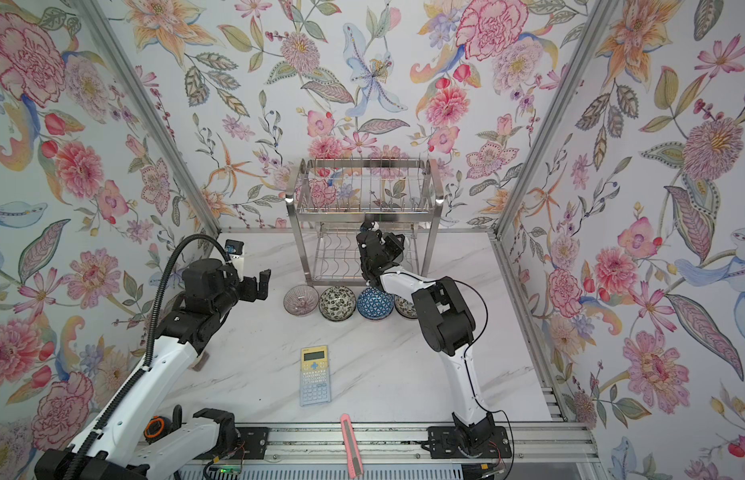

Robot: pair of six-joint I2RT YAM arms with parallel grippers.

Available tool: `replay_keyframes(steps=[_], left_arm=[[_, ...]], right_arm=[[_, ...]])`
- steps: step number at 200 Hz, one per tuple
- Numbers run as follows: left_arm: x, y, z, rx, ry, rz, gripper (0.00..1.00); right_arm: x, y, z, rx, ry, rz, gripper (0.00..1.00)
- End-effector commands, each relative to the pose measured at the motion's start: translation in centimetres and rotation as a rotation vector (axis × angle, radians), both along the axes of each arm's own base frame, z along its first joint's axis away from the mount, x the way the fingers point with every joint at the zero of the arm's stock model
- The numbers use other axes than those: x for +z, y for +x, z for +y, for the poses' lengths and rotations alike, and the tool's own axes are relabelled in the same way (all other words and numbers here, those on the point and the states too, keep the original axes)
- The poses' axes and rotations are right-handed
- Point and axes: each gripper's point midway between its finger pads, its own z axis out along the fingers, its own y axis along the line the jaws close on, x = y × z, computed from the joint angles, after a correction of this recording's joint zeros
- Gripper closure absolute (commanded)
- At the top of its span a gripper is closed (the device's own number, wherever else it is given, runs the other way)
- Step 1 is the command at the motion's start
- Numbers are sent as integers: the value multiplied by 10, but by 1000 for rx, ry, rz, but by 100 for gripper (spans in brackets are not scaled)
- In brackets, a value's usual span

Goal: Load the bowls into the dish rack
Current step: 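Carry the green bowl with the right gripper into a rack slot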

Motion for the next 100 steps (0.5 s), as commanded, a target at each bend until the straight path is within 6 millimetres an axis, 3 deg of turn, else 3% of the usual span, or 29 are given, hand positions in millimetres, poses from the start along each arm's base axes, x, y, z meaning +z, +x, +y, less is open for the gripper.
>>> replay_keyframes(steps=[1, 100], left_arm=[[-2, 0, 0, -14, -12, -4, 1], [-2, -1, 0, -20, -13, -4, 1]], right_arm=[[34, 13, -6, -55, -8, -104, 100], [18, 64, -24, -156, -99, -105, 100]])
